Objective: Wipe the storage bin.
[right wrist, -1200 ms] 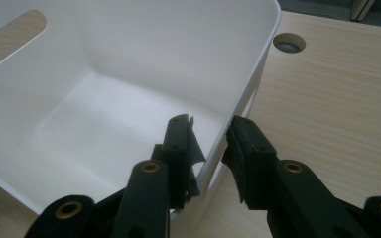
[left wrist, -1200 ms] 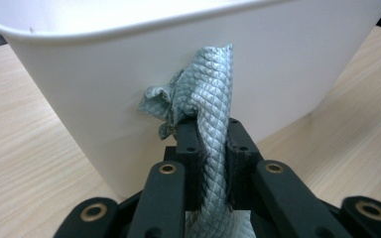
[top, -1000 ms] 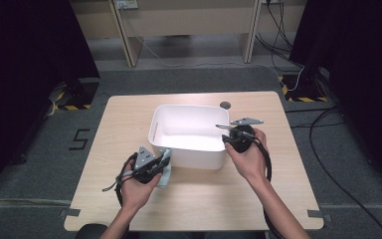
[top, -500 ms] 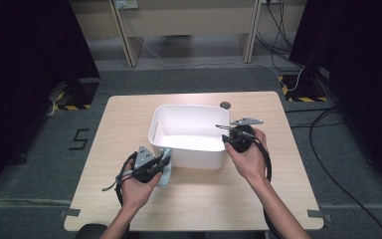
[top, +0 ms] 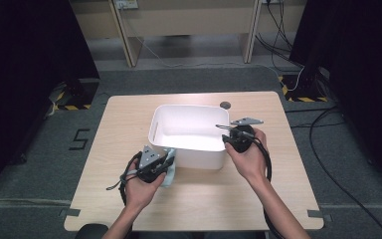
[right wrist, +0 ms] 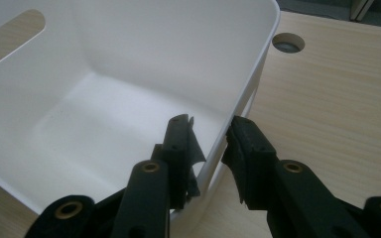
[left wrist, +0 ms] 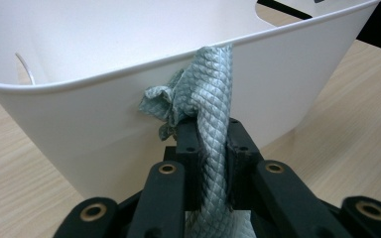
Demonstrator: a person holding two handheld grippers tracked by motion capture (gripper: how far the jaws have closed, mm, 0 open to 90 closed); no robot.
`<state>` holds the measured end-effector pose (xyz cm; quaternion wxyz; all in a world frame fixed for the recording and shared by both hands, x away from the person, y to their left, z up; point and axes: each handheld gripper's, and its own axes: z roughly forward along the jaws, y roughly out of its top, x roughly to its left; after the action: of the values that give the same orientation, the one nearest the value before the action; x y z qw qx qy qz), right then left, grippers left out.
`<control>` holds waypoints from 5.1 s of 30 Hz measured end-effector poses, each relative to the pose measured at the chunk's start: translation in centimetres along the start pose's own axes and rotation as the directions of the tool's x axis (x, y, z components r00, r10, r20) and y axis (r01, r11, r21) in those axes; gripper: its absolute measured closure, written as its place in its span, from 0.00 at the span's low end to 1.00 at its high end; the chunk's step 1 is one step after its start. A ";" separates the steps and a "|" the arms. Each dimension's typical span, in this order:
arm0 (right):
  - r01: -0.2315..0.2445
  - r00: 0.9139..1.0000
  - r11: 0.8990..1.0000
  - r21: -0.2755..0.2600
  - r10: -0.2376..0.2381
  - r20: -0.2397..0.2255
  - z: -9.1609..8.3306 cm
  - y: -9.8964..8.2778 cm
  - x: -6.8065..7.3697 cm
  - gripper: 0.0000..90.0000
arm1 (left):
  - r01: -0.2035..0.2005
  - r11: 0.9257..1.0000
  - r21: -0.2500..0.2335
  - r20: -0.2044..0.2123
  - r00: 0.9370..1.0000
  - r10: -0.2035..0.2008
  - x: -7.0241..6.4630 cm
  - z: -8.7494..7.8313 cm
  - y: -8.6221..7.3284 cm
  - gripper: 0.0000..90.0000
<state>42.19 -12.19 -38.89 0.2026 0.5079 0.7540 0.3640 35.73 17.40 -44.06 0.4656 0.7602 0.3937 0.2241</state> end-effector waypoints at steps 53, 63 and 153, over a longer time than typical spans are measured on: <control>0.002 1.000 1.000 -0.005 -0.002 0.004 0.0 0.0 0.3 0.78 | -0.027 0.998 0.065 0.005 1.000 0.027 0.1 2.3 -2.8 0.88; 0.002 1.000 1.000 -0.006 -0.002 0.004 0.0 0.0 0.3 0.78 | -0.029 0.995 0.094 0.004 1.000 0.029 0.1 2.9 -3.5 0.88; 0.006 1.000 1.000 -0.011 -0.006 0.008 0.1 -0.1 0.3 0.77 | -0.041 0.997 0.063 0.033 0.999 0.039 -1.6 2.9 -1.6 0.88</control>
<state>42.12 -11.88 -39.00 0.2096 0.5061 0.7526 0.3654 36.17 14.97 -46.77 0.4430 0.7858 0.3779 0.2086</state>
